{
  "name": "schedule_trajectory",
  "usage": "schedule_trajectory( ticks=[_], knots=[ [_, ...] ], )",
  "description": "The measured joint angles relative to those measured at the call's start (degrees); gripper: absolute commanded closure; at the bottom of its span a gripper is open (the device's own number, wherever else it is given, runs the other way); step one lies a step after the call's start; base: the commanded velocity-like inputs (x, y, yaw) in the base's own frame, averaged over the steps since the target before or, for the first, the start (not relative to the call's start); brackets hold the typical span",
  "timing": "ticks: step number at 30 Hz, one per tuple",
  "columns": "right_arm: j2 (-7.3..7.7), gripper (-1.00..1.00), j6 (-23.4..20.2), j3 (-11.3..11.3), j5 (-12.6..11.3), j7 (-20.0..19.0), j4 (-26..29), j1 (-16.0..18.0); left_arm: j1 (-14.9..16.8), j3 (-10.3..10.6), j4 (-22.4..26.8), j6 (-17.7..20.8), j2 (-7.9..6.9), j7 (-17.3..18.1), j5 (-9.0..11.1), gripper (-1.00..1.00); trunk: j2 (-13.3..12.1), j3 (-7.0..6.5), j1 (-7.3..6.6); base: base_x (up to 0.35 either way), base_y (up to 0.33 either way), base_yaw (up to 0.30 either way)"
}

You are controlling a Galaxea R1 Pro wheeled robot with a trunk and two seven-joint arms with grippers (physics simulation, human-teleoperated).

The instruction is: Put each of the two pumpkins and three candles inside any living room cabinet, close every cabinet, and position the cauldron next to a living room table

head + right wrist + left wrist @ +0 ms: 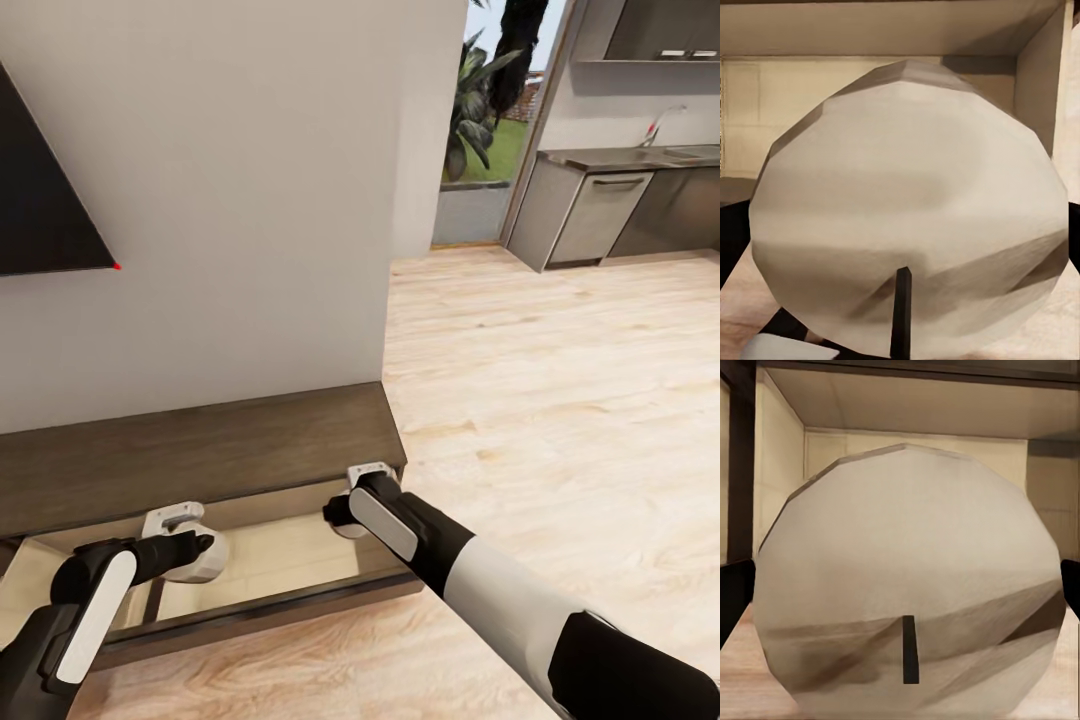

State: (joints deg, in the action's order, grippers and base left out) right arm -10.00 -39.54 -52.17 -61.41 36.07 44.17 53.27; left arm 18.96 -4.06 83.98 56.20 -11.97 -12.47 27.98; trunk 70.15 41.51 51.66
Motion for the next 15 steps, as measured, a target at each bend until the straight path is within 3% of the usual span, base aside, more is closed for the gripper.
schedule_trajectory(
  ticks=[11, 15],
  knots=[
    [0.00, 1.00, -0.4, -0.6, -0.3, -1.3, -0.3, 0.0, 0.0, 0.9, -0.1, 0.0, 1.30, 0.1, 0.0, 1.00, 0.0, 0.00, 0.00, 0.001, 0.000, 0.000],
    [0.00, 1.00, -0.2, -0.7, -0.4, -1.5, -0.3, 0.0, 0.0, 2.4, -0.2, 0.0, 1.34, 0.2, 0.1, 1.00, 0.0, 0.00, 0.00, 0.000, 0.000, 0.000]
  ],
)
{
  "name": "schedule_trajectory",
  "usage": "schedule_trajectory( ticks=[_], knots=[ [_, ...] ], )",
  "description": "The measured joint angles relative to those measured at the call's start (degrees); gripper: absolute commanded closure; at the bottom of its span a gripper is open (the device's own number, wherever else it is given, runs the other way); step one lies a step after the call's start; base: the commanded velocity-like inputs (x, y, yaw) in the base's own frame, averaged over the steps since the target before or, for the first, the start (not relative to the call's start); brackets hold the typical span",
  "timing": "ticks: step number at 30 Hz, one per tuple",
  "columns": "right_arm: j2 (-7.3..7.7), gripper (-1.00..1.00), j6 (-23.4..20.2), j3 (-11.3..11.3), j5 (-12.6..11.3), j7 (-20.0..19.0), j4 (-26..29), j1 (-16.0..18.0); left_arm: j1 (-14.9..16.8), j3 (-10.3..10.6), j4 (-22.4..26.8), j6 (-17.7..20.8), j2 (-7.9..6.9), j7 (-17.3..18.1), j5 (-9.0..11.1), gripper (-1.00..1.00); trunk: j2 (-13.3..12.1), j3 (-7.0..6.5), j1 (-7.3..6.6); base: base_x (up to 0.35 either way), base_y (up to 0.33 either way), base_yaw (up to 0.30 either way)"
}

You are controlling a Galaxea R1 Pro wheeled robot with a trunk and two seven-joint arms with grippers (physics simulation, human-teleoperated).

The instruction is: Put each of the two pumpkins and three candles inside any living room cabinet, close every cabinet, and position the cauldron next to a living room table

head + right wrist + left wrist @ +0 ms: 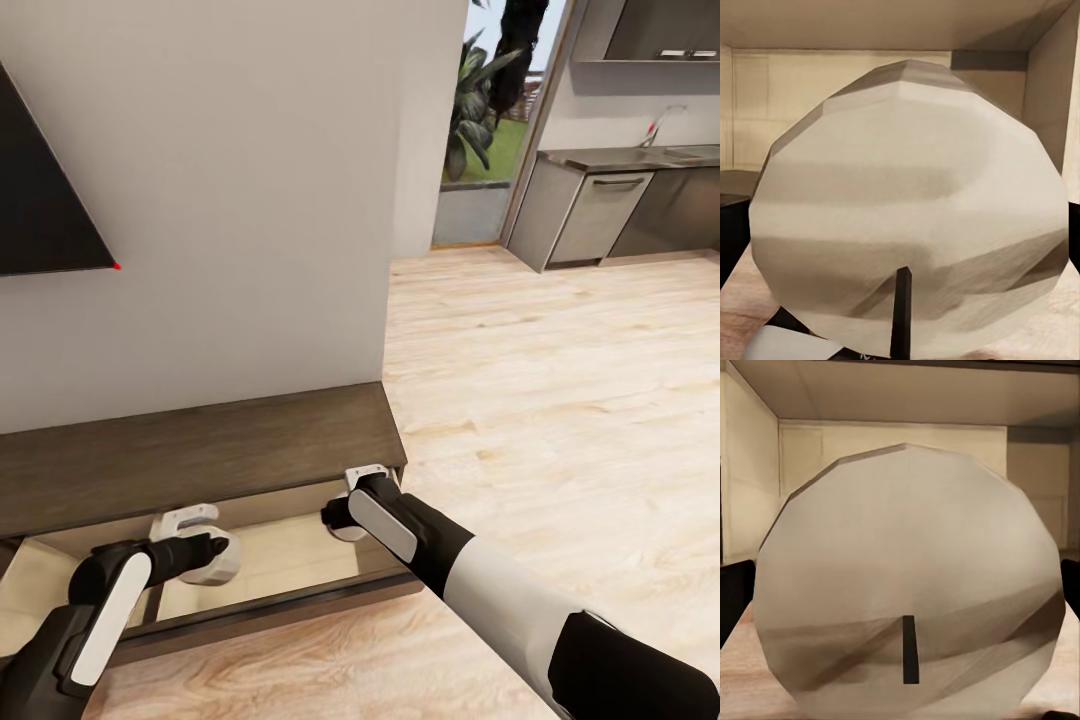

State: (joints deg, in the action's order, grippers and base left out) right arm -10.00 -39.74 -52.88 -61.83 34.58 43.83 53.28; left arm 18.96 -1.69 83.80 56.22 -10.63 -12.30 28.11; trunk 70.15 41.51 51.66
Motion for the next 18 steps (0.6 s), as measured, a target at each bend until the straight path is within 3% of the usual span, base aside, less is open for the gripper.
schedule_trajectory(
  ticks=[13, 18],
  knots=[
    [0.00, 1.00, 0.2, -0.8, -0.1, -3.5, 0.0, 0.0, 0.0, 0.5, 0.0, -0.1, 0.05, 0.1, 0.1, 1.00, 0.0, 0.00, 0.00, 0.000, 0.000, 0.000],
    [0.00, 1.00, 0.5, -0.9, -0.1, -3.5, 0.1, 0.0, 0.0, 0.5, 0.0, -0.1, 0.05, 0.1, 0.0, 1.00, 2.0, 0.89, 1.09, 0.000, 0.000, 0.000]
  ],
)
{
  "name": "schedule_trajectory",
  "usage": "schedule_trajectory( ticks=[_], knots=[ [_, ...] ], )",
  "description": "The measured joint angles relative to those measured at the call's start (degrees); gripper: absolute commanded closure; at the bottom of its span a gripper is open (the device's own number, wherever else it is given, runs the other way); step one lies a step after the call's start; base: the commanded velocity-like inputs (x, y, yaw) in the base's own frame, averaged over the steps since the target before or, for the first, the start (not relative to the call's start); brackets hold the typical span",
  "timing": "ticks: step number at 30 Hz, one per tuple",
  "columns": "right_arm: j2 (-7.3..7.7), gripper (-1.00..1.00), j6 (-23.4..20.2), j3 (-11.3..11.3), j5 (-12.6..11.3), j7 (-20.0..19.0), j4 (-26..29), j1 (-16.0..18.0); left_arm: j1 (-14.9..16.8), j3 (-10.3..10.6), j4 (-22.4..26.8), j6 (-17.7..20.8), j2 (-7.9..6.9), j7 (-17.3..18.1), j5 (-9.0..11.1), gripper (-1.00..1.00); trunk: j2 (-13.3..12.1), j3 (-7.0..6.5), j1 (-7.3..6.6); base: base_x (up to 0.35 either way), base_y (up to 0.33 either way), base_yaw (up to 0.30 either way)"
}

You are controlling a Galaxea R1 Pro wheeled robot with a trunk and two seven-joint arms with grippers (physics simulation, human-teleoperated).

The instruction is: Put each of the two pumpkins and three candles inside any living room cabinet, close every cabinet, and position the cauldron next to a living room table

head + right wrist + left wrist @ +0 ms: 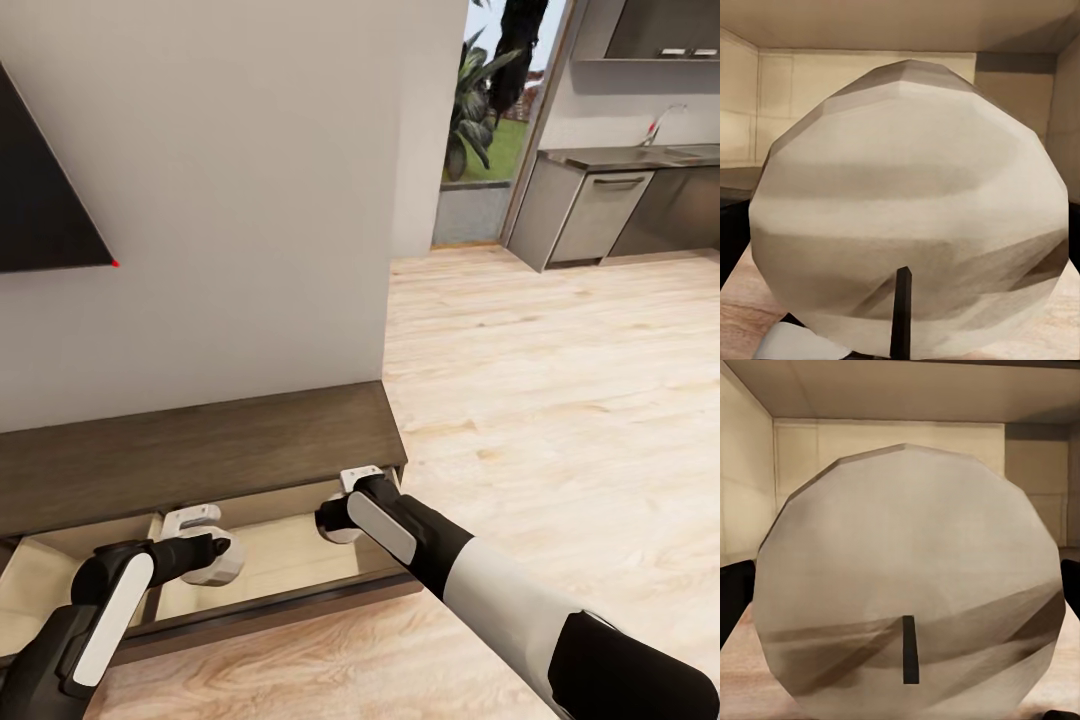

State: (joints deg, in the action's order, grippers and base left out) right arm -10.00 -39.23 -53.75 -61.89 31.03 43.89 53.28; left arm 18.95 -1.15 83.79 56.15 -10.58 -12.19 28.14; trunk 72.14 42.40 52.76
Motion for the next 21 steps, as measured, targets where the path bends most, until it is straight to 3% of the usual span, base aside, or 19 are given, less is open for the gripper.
schedule_trajectory(
  ticks=[10, 21],
  knots=[
    [0.00, 1.00, 0.1, -0.1, 0.0, -0.1, 0.1, 0.0, 0.0, 0.0, 0.0, -0.1, -0.04, 0.1, -0.2, 1.00, 4.0, 1.80, 2.20, 0.000, 0.000, 0.000],
    [0.00, 1.00, 2.6, -2.1, 0.5, 0.0, -0.2, -0.1, 0.0, 0.0, 0.1, -0.7, -0.04, 0.3, -0.2, 1.00, 8.4, 3.77, 4.61, 0.000, 0.000, 0.000]
  ],
)
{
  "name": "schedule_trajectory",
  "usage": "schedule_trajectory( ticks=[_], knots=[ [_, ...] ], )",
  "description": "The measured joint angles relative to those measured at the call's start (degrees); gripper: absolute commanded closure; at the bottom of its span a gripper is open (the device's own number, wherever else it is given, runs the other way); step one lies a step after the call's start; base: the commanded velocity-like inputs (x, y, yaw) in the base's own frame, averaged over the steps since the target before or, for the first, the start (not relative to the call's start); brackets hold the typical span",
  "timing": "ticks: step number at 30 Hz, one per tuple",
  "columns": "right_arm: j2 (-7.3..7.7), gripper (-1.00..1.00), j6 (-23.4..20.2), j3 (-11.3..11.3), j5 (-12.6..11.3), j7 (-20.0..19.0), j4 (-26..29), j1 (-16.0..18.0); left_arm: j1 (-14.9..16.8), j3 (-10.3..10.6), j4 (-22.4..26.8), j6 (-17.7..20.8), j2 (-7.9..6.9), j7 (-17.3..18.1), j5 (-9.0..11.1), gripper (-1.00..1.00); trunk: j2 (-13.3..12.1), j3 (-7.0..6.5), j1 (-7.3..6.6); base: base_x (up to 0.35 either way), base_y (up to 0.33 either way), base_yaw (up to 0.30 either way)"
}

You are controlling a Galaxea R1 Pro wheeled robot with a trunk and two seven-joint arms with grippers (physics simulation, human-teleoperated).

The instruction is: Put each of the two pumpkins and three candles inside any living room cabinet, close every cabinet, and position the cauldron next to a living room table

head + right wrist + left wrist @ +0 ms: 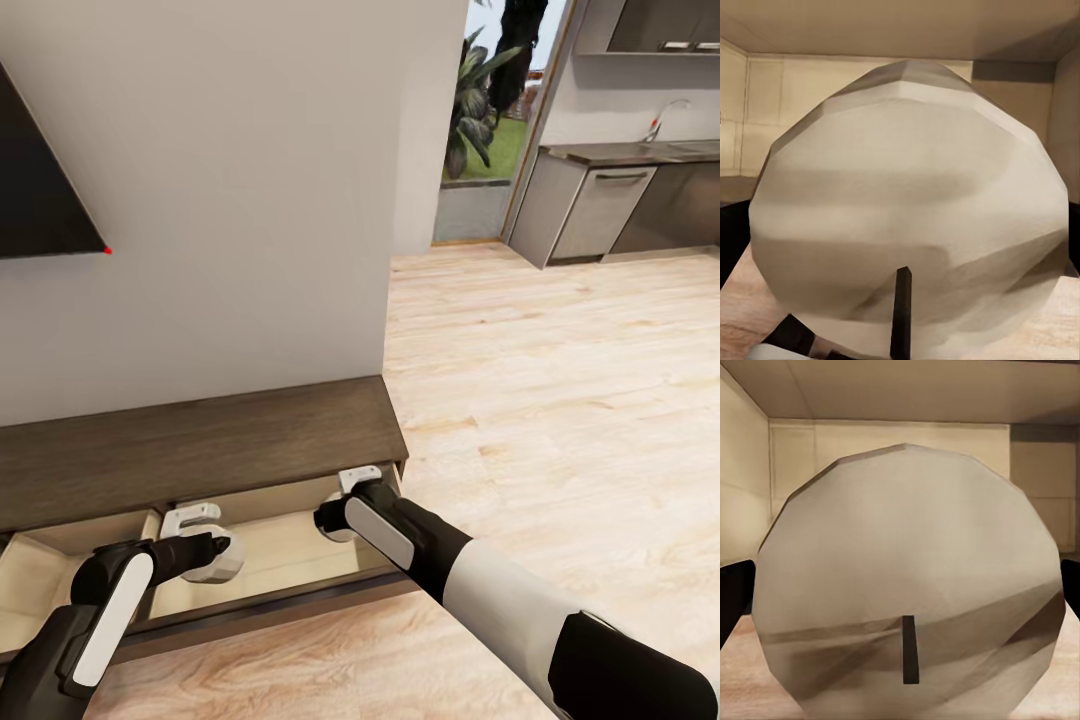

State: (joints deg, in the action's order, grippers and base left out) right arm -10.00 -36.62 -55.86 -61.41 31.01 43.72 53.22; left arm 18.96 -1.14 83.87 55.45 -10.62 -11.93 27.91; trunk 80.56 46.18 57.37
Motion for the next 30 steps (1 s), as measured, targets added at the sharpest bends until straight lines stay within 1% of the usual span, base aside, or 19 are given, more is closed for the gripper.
schedule_trajectory(
  ticks=[5, 13, 23, 25, 27, 30],
  knots=[
    [0.00, 1.00, 0.2, -0.4, 0.1, 0.0, 0.3, 0.0, 0.0, 0.0, 0.1, 0.0, 0.00, 0.0, 0.0, 1.00, 2.0, 0.87, 1.10, 0.000, 0.000, 0.004],
    [0.00, 1.00, 0.3, -0.5, -0.3, 0.0, 0.3, 0.0, 0.0, 0.0, 0.3, 0.0, 0.00, 0.0, -0.1, 1.00, 5.2, 1.91, 2.86, 0.000, 0.000, 0.113],
    [0.00, 1.00, 0.4, -0.6, -0.5, 0.0, 0.1, 0.0, 0.0, 0.1, 0.1, 0.0, 0.04, 0.0, 0.0, 1.00, 9.2, 3.66, 5.05, 0.000, 0.000, 0.008],
    [0.00, 1.00, 0.5, -0.5, -0.5, 0.0, -0.1, 0.0, 0.0, 0.7, 0.0, 0.0, 0.79, 0.0, 0.3, 1.00, 10.0, 4.02, 5.49, 0.000, 0.000, 0.000],
    [0.00, 1.00, 0.5, -0.6, -0.5, 0.0, -0.1, 0.0, 0.1, 0.9, 0.0, -0.1, 1.63, 0.0, 0.2, 1.00, 10.8, 4.38, 5.93, 0.000, 0.000, 0.000],
    [0.00, 1.00, 0.5, -0.6, -0.5, 0.0, -0.2, 0.0, 0.1, 1.0, 0.0, -0.2, 2.11, 0.0, 0.0, 1.00, 12.0, 4.92, 6.59, 0.000, 0.000, 0.000]
  ],
)
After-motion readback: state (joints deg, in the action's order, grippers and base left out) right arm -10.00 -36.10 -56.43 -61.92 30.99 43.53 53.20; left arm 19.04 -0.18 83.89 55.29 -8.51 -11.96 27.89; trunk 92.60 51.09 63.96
